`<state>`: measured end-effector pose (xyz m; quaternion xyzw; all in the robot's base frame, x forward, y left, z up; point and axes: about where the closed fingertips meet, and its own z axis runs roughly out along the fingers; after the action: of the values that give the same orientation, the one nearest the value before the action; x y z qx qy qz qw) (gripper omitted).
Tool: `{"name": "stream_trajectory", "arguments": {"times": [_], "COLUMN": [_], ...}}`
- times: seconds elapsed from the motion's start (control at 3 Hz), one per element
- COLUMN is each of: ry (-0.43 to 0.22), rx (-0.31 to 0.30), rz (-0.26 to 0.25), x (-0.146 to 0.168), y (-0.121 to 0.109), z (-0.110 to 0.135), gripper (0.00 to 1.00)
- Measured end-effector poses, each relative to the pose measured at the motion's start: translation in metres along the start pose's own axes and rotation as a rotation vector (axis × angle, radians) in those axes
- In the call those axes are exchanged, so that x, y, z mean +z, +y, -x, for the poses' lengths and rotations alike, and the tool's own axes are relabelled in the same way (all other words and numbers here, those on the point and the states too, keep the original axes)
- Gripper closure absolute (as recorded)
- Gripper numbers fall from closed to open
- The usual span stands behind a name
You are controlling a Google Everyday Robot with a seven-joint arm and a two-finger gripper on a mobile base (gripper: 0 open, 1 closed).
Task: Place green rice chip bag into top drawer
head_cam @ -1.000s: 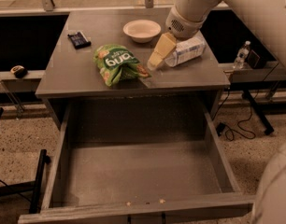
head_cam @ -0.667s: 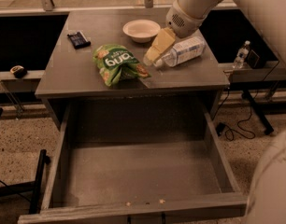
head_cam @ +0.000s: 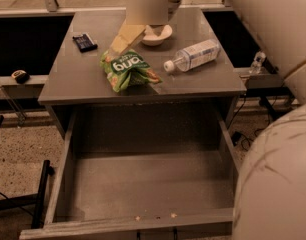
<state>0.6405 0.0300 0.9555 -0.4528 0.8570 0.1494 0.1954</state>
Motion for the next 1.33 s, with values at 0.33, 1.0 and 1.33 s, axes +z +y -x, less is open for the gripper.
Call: {"name": "stream_trajectory", "arguments": {"times": [0.33,1.0,1.33], "ry": [0.090,0.252,0.254], "rx": [-0.085,-0.080,-0.054], "rz": [-0.115,-0.229,-0.150], "x": [0.056,0.123,0.130], "y": [0.003,-0.036,-0.031], "z": [0.005,-0.031,-0.028], "gripper": [0.00,0.16,0.40]}}
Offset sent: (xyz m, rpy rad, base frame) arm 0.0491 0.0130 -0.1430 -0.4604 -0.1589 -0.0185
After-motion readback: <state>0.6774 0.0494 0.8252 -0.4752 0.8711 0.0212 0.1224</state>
